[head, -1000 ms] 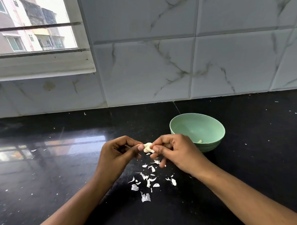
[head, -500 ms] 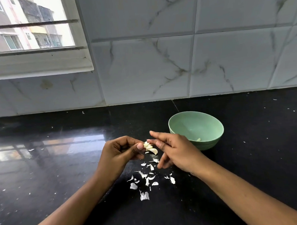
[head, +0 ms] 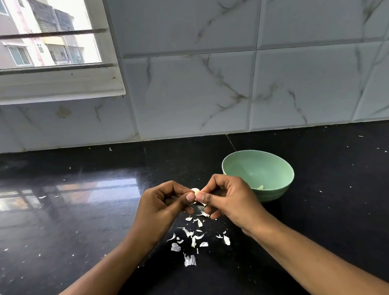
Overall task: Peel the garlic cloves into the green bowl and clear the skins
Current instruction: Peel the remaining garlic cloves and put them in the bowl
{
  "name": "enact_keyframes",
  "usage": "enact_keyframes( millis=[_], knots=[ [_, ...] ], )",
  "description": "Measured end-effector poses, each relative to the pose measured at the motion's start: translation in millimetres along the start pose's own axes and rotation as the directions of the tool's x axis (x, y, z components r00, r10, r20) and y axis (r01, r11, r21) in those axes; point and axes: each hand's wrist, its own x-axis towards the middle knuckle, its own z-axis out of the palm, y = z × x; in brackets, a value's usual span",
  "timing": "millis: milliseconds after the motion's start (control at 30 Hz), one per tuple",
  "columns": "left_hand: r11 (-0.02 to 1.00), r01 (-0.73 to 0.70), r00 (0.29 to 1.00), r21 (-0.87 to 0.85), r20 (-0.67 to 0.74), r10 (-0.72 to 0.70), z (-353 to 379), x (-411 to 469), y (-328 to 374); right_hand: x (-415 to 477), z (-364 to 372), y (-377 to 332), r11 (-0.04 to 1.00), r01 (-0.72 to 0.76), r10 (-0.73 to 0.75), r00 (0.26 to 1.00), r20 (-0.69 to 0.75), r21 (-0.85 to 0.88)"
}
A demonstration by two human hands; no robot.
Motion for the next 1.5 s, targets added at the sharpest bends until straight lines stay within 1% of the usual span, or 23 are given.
enact_keyframes(
  millis=[67, 133, 167, 233, 333, 367, 433, 500, 600, 733, 800, 867, 933, 967, 1033, 1133, 1200, 1300, 1367, 1433, 1467, 1500],
  knots=[
    [0.999, 0.027, 0.999, 0.018, -0.023, -0.026, -0.7, 0.7, -1.3, -1.5, 1.6, -1.8, 0.998, 0.043, -0.044, 0.999, -0.019, -0.045],
    [0.995, 0.097, 0.992, -0.003, -0.079, -0.096, -7.6, 5.5, -5.1, -0.9, -2.2, -6.6, 0.993, 0.089, -0.095, 0.993, -0.068, -0.079],
    [0.989, 0.143, 0.983, -0.036, -0.109, -0.146, -12.4, 8.1, -6.9, 0.7, -6.8, -8.6, 0.994, 0.090, -0.095, 0.991, -0.090, -0.064],
    [0.971, 0.218, 0.963, -0.101, -0.136, -0.231, -19.5, 11.0, -7.4, 4.1, -14.3, -11.1, 0.996, 0.068, -0.072, 0.994, -0.084, -0.054],
    [0.945, 0.296, 0.947, -0.141, -0.085, -0.309, -15.0, 9.0, -4.4, 5.6, -13.3, -6.6, 0.979, 0.007, -0.004, 1.000, 0.011, -0.203],
    [0.934, 0.323, 0.941, -0.151, -0.057, -0.335, -11.4, 7.4, -3.2, 4.8, -10.9, -4.6, 0.969, 0.013, 0.002, 0.998, 0.062, -0.247],
    [0.911, 0.372, 0.924, -0.180, -0.019, -0.381, -7.0, 4.8, -2.5, 2.8, -5.8, -1.9, 0.964, 0.067, -0.030, 0.989, 0.143, -0.259],
    [0.894, 0.398, 0.914, -0.204, 0.003, -0.406, -5.6, 3.6, -2.2, 1.5, -3.7, 0.8, 0.971, 0.110, -0.082, 0.987, 0.137, -0.210],
    [0.899, 0.395, 0.918, -0.190, 0.040, -0.395, -4.0, 2.4, -2.6, 0.4, 0.3, 4.1, 0.971, 0.168, -0.162, 0.985, 0.051, -0.171],
    [0.921, 0.336, 0.940, -0.198, 0.006, -0.342, -3.4, 0.5, -2.4, 0.3, 2.0, 2.4, 0.983, 0.167, -0.165, 0.986, 0.024, -0.072],
    [0.905, 0.350, 0.933, -0.240, 0.004, -0.360, -3.6, 0.3, -2.0, 0.8, 2.3, 1.1, 0.987, 0.153, -0.151, 0.988, 0.032, -0.044],
    [0.853, 0.417, 0.905, -0.313, 0.060, -0.421, -4.4, 0.9, -1.8, 0.9, 2.8, -0.4, 0.995, 0.092, -0.095, 0.993, 0.073, 0.049],
    [0.789, 0.472, 0.880, -0.393, 0.157, -0.448, -4.9, 0.2, 1.3, -0.7, 1.6, -3.3, 0.975, -0.022, -0.013, 0.988, 0.157, 0.223],
    [0.770, 0.470, 0.882, -0.431, 0.196, -0.428, -5.0, -0.3, 1.9, -1.5, 0.1, -5.3, 0.951, -0.082, 0.020, 0.979, 0.205, 0.297],
    [0.773, 0.425, 0.905, -0.471, 0.225, -0.361, -5.2, -1.2, 2.0, -2.6, -1.6, -8.6, 0.899, -0.181, 0.074, 0.960, 0.271, 0.398],
    [0.847, 0.321, 0.947, -0.423, 0.165, -0.276, -2.8, -1.7, 1.7, -3.1, 0.3, -8.6, 0.832, -0.260, 0.130, 0.950, 0.283, 0.490],
    [0.884, 0.272, 0.962, -0.381, 0.134, -0.238, -1.1, -2.3, 1.3, -2.6, 2.5, -7.3, 0.794, -0.301, 0.163, 0.943, 0.291, 0.529],
    [0.926, 0.235, 0.971, -0.295, 0.111, -0.211, 0.5, -3.2, 2.0, -2.0, 3.3, -5.9, 0.753, -0.339, 0.188, 0.932, 0.309, 0.563],
    [0.945, 0.241, 0.967, -0.221, 0.133, -0.215, 0.1, -3.2, 3.5, -1.5, 3.0, -5.5, 0.733, -0.353, 0.200, 0.929, 0.312, 0.582],
    [0.963, 0.247, 0.955, -0.109, 0.197, -0.223, -2.5, -3.3, 5.4, -1.0, 3.1, -5.4, 0.716, -0.364, 0.211, 0.926, 0.312, 0.597],
    [0.971, 0.238, 0.947, -0.030, 0.228, -0.225, -4.3, -3.3, 5.6, -1.0, 3.6, -5.8, 0.706, -0.368, 0.217, 0.925, 0.311, 0.604],
    [0.976, 0.198, 0.946, 0.092, 0.244, -0.215, -6.1, -3.1, 4.5, -1.0, 3.9, -6.2, 0.699, -0.372, 0.221, 0.924, 0.311, 0.611]
  ],
)
